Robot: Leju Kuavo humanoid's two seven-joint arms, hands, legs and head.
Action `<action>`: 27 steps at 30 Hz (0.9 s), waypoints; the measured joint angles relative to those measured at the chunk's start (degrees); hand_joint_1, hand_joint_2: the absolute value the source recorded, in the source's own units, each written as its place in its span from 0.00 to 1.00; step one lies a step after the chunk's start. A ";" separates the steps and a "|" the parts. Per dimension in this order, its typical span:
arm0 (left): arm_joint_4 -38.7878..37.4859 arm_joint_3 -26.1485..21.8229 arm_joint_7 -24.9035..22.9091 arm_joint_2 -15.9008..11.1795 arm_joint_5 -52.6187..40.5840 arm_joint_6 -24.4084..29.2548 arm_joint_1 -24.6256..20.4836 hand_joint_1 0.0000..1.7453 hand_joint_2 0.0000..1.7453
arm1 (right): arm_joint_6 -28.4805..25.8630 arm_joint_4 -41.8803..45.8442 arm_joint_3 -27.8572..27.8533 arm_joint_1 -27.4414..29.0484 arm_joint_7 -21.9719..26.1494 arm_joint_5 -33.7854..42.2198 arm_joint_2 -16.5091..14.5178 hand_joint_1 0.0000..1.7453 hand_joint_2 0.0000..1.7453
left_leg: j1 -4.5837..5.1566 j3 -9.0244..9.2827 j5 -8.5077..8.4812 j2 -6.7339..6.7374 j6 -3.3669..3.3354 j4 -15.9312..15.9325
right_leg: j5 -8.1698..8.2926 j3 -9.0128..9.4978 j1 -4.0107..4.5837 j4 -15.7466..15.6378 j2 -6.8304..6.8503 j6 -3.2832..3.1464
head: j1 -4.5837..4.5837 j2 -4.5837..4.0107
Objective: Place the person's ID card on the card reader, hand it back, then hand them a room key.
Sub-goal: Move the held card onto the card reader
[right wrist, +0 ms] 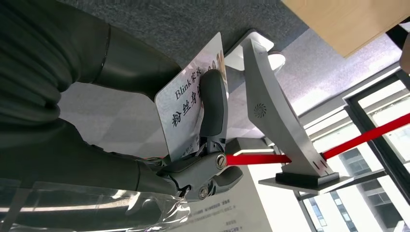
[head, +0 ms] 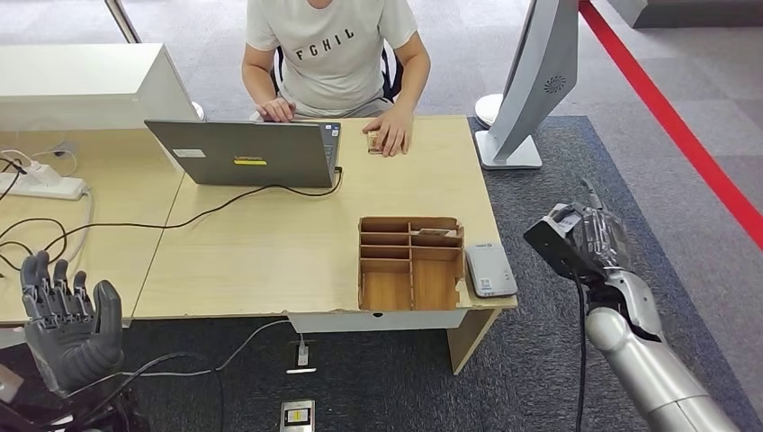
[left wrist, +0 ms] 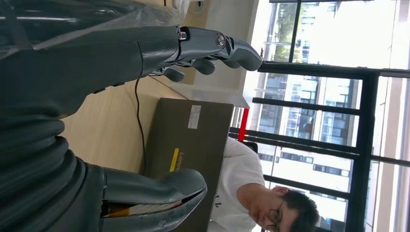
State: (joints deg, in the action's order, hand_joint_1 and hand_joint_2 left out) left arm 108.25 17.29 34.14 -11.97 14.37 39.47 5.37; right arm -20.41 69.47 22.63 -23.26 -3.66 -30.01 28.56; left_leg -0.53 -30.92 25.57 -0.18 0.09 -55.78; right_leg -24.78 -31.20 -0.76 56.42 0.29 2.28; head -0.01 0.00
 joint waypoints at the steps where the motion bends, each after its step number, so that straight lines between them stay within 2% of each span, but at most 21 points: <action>1: 0.01 -0.01 -0.05 0.01 -0.05 0.00 -0.02 0.00 1.00 | 0.16 -0.66 0.36 -0.56 0.30 -0.02 -0.52 1.00 1.00 | 0.00 0.00 0.00 0.00 0.00 0.00 | 0.00 0.00 0.00 0.00 0.00 0.00 | 0.01 0.00; 9: 0.21 -0.01 -0.09 0.06 -0.39 0.00 0.01 0.00 1.00 | 1.85 -7.91 4.05 -6.46 2.22 -0.22 -4.65 1.00 1.00 | -0.01 0.00 -0.02 0.01 0.03 0.00 | 0.00 -0.01 0.00 0.02 0.00 0.00 | 0.00 0.00; 16: 0.49 -0.29 0.02 0.06 -0.85 0.00 0.55 0.00 1.00 | 1.74 -15.29 6.98 -9.39 3.31 0.48 -7.02 1.00 1.00 | 0.00 -0.01 -0.02 0.01 0.02 0.00 | -0.01 -0.02 0.00 0.00 0.01 0.00 | 0.00 0.00; 22: 0.80 -1.05 -0.41 0.05 -0.99 0.00 1.13 0.00 1.00 | 0.68 -18.61 8.10 -9.51 2.62 0.69 -7.44 1.00 1.00 | 0.00 0.00 -0.02 0.02 0.02 -0.01 | -0.01 -0.05 0.00 -0.01 0.01 0.00 | 0.00 0.00; 27: 0.81 -1.09 -1.09 -0.05 -0.54 0.00 1.11 0.00 1.00 | 0.05 -18.78 8.51 -8.21 0.69 0.53 -5.99 1.00 1.00 | 0.00 0.00 -0.02 0.02 0.02 -0.01 | 0.00 -0.05 -0.01 -0.02 0.00 0.00 | 0.00 0.00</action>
State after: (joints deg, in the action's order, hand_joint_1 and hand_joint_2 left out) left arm 109.07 16.21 33.05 -12.02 13.83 39.47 6.48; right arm -20.36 50.69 31.15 -31.47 -2.96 -29.49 22.57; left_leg -0.53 -30.91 25.55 -0.16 0.11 -55.80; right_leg -24.78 -31.25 -0.76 56.39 0.29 2.28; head -0.01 0.00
